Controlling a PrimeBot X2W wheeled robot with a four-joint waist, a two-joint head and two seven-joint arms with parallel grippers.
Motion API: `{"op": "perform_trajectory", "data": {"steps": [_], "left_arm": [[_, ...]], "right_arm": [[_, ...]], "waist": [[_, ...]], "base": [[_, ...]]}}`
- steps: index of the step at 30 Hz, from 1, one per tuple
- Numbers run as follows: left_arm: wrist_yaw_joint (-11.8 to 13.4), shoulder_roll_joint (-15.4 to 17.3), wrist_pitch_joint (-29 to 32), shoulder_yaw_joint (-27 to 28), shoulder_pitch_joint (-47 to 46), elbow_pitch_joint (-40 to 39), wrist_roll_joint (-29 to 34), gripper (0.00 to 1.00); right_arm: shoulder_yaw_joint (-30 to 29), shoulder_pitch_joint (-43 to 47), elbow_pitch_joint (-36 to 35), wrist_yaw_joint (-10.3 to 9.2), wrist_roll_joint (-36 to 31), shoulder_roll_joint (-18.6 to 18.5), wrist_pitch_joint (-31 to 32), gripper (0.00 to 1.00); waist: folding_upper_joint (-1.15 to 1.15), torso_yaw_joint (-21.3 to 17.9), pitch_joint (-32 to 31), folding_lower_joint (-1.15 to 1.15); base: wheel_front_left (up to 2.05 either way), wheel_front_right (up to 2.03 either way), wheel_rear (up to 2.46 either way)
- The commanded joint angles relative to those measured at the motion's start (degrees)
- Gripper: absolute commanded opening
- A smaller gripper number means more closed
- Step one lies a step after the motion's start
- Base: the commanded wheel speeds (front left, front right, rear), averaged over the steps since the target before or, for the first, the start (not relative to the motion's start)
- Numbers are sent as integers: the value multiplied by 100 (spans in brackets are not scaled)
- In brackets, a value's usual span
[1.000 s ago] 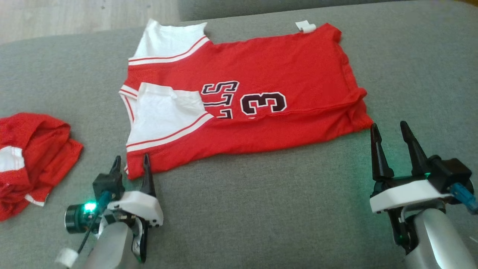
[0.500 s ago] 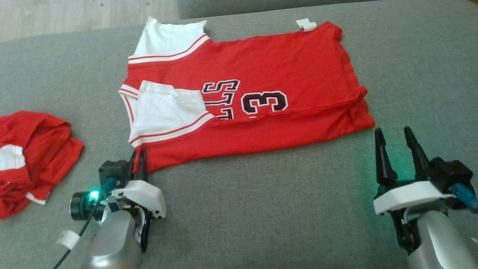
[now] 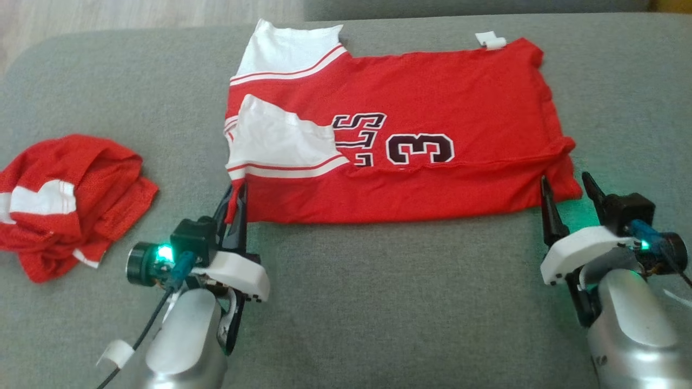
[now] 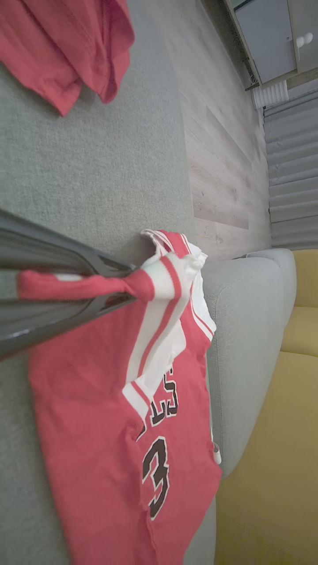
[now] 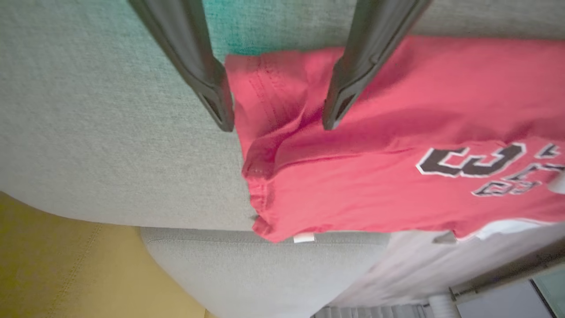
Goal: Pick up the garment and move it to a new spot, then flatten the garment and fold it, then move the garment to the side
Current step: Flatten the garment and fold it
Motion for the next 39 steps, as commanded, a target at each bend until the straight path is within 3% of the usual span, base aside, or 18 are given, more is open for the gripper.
{"op": "perform_trajectory", "data": {"steps": [1, 10, 19, 23, 24, 25, 39], "left_arm": [[-12, 54, -70, 84, -46, -280, 16, 0], [56, 38, -71, -145, 77, -551, -74, 0], [98, 60, -72, -93, 135, -538, -90, 0], [105, 71, -72, -62, 160, -521, -100, 0], [108, 85, -72, -42, 181, -510, -103, 0], [115, 104, -72, -40, 195, -495, -89, 0], [152, 410, -72, 130, 561, -283, -117, 0]], "right_arm": [[-15, -230, 134, 42, -378, -93, 50, 100], [-815, -735, 988, 42, -1320, 18, 296, 100], [-1229, -830, 1496, 42, -1430, 216, 249, 100], [-1239, -881, 1818, 42, -1175, 314, 257, 100], [-1073, -935, 2038, 42, -904, 355, 285, 58], [-917, -953, 2118, 42, -828, 365, 273, 3], [-162, -755, 2077, 42, 83, 217, -117, 0]], "waist": [[0, 79, 51, 0], [0, 151, 165, 0], [0, 80, 43, 0], [0, 31, -29, 0], [0, 0, -78, 0], [0, -19, -101, 0], [0, -338, -590, 0]], "base": [[0, 0, 0], [0, 0, 0], [0, 0, 0], [0, 0, 0], [0, 0, 0], [0, 0, 0], [0, 0, 0]]}}
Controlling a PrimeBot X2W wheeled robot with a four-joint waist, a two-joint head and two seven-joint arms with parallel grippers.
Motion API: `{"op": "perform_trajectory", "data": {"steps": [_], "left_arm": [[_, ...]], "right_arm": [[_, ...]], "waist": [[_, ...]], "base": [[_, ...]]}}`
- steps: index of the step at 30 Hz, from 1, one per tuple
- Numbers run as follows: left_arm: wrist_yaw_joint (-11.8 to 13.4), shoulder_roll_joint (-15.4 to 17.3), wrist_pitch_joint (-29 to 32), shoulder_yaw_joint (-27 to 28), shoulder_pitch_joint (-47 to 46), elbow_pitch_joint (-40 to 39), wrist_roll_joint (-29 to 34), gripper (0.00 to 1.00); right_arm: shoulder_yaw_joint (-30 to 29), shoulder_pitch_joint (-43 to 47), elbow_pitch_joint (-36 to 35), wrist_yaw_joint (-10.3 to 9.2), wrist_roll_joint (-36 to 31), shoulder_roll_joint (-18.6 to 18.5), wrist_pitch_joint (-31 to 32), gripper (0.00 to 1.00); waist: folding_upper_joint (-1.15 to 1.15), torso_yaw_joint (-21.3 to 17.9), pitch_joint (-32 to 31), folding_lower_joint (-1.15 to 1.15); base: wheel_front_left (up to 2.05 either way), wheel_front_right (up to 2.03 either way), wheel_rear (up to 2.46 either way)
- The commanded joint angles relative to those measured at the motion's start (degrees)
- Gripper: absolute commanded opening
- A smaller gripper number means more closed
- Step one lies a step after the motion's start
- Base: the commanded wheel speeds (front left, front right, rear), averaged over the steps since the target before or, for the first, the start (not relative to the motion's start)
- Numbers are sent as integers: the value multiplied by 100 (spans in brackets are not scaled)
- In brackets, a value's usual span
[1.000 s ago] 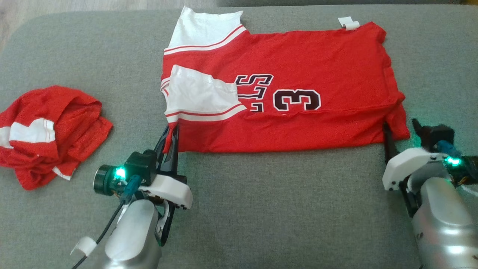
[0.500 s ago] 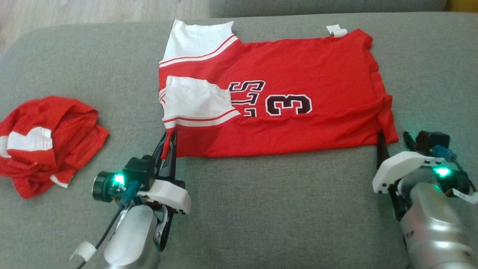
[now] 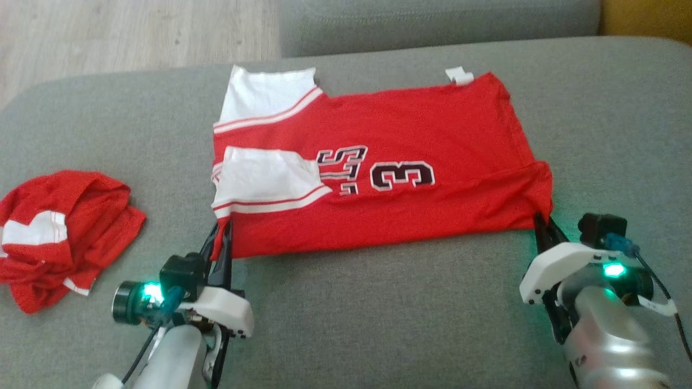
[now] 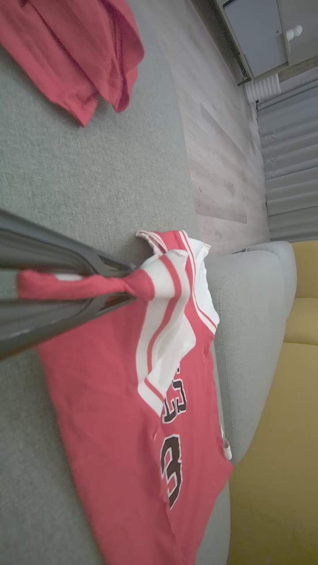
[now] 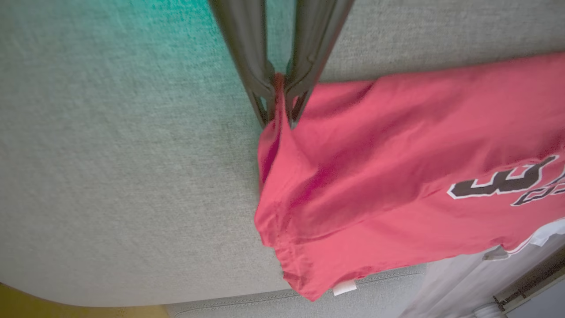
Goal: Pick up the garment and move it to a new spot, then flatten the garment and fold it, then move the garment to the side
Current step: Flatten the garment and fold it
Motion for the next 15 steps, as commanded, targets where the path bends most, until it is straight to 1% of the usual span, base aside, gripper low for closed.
{"op": "perform_trajectory", "data": {"steps": [1, 5, 9, 15], "left_arm": [[31, 164, -71, 214, -50, -139, -60, 0], [29, 223, -71, 218, 101, -190, -69, 0], [-43, 260, -70, 138, 360, -203, -87, 0], [-32, 272, -28, 58, 847, -445, -142, 0]], "right_arm": [[183, -2, -176, 39, 98, -54, -105, 0], [439, 197, -333, 39, 507, -116, -22, 0], [761, 576, -614, 39, 961, -259, 144, 0], [1136, 1334, -1294, 39, 1533, -529, 441, 0]], "waist": [[0, -24, -87, 0], [0, -45, -256, 0], [0, -15, -500, 0], [0, -21, -727, 0]], "base": [[0, 0, 0], [0, 0, 0], [0, 0, 0], [0, 0, 0]]}}
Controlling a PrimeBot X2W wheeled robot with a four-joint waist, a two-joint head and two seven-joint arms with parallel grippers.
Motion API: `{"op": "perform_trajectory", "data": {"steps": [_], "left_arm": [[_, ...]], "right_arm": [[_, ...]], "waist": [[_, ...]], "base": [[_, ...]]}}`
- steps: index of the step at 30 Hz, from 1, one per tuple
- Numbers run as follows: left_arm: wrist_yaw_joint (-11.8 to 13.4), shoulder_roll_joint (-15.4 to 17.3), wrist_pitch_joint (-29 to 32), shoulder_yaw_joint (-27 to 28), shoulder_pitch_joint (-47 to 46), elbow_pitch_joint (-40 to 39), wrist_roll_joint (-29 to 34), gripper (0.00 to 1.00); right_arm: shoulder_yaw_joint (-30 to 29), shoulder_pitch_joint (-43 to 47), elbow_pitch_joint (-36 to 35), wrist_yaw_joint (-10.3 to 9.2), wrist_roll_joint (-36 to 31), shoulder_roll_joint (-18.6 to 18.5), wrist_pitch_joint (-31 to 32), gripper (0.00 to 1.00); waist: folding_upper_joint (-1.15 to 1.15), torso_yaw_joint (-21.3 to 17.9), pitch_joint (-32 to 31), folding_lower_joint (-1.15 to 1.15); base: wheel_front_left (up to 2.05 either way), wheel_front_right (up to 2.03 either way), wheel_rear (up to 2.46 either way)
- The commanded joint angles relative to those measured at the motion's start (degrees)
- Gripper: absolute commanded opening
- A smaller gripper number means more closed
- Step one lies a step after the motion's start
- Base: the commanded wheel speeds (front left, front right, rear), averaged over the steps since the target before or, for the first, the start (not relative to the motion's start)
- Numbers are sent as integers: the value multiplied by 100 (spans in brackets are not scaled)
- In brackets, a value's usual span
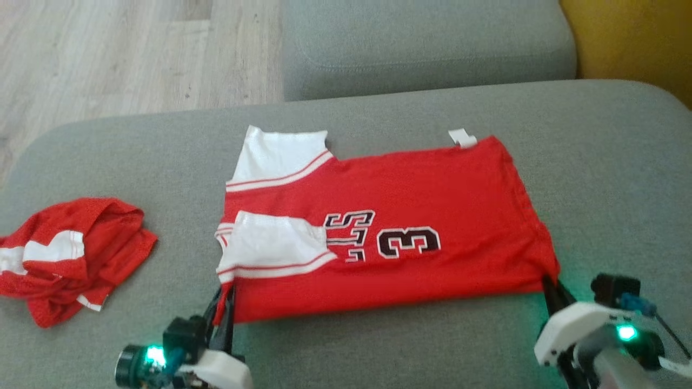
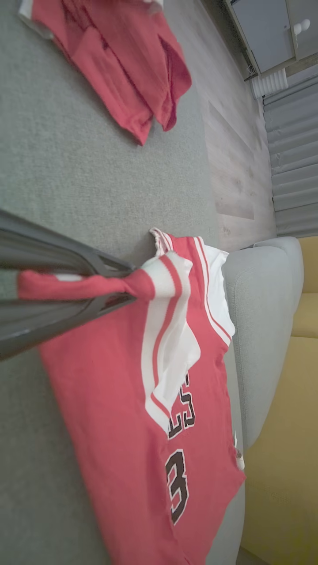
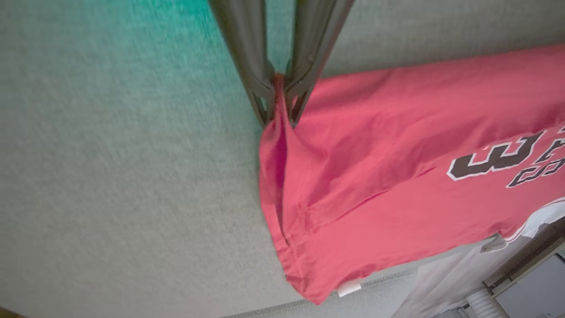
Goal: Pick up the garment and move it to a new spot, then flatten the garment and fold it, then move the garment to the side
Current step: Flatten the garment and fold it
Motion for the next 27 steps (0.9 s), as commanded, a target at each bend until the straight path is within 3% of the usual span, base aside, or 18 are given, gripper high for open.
{"op": "perform_trajectory", "data": {"steps": [1, 12, 13, 14, 16, 17, 27], "left_arm": [[38, 132, -17, 157, -51, -315, -50, 0], [255, 139, 434, 171, 583, -839, -212, 0], [259, 142, 453, 159, 599, -866, -214, 0], [269, 147, 470, 153, 610, -894, -216, 0], [289, 163, 487, 147, 617, -931, -218, 76], [297, 170, 490, 144, 616, -940, -219, 100], [495, 273, 148, 383, 461, -1179, -303, 100]], "right_arm": [[208, 129, -421, 39, 209, -160, 107, 0], [317, 972, -1772, 39, 701, -521, 783, 0], [297, 1016, -1861, 39, 713, -535, 834, 36], [250, 1052, -1942, 39, 718, -542, 870, 100], [72, 1107, -2063, 39, 703, -543, 939, 100], [-19, 1136, -2117, 39, 672, -541, 973, 100], [-602, 1229, -2909, 39, 178, -327, 697, 100]], "waist": [[0, -5, -79, 1], [0, -95, -99, 1], [0, -89, -96, 1], [0, -86, -91, 1], [0, -81, -79, 1], [0, -78, -73, 1], [0, -146, -3, 1]], "base": [[0, 0, 0], [0, 0, 0], [0, 0, 0], [0, 0, 0], [0, 0, 0], [0, 0, 0], [0, 0, 0]]}}
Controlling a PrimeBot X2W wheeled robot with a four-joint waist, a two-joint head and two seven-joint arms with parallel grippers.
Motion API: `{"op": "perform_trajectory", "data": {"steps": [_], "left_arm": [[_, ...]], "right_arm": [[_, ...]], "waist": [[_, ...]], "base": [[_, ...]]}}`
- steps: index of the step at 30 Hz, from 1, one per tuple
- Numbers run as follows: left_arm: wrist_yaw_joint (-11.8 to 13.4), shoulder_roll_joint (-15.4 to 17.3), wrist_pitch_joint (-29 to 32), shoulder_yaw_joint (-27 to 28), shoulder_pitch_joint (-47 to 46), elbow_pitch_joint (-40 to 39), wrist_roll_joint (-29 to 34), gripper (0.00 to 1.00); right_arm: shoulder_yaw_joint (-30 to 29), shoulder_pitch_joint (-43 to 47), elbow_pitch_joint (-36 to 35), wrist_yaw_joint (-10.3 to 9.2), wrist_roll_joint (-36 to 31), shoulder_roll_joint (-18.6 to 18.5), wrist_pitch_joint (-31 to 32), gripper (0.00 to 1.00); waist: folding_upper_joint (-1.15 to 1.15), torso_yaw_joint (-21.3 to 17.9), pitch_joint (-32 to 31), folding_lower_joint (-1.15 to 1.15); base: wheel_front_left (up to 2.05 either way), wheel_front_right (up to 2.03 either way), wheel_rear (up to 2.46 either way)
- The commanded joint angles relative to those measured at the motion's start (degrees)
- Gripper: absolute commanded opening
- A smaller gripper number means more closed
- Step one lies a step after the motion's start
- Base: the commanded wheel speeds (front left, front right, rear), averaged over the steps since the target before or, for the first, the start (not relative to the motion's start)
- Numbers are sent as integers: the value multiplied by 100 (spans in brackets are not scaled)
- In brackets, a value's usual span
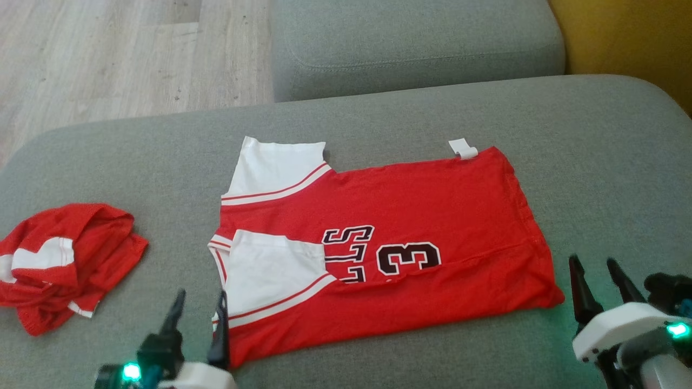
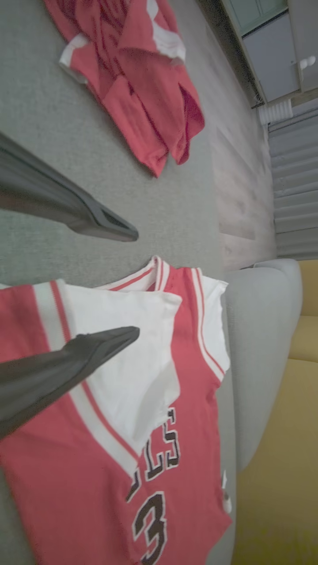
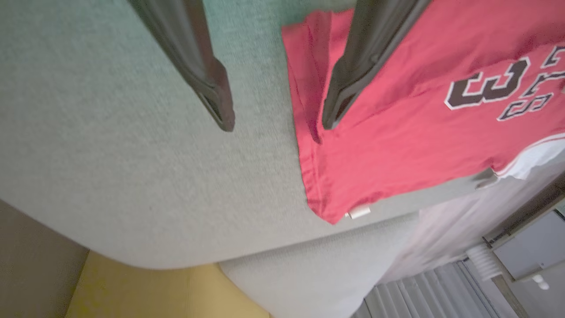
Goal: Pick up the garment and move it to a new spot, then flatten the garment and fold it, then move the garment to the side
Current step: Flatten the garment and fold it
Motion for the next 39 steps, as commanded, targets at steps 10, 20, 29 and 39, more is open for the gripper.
{"op": "perform_trajectory", "data": {"steps": [10, 20, 29, 39], "left_arm": [[-688, 421, 185, 123, -1343, -517, -102, 100], [-1205, 1358, 2075, -440, -3727, 584, -921, 100], [-1209, 2226, 3004, -1516, -5158, 1173, -1823, 100], [-1210, 2627, 3407, -2275, -5937, 2097, -2385, 100]], "right_arm": [[354, -531, -859, 40, -307, 82, -538, 100], [1179, -1845, -718, 40, -314, -9, -517, 100], [1734, -2771, -394, 40, -115, 59, -771, 100], [2057, -3092, -347, 40, 61, 26, -998, 100]], "waist": [[0, -145, 398, 0], [0, -812, 1315, 0], [0, -1164, 1936, 0], [0, -1391, 2281, 0]], "base": [[0, 0, 0], [0, 0, 0], [0, 0, 0], [0, 0, 0]]}}
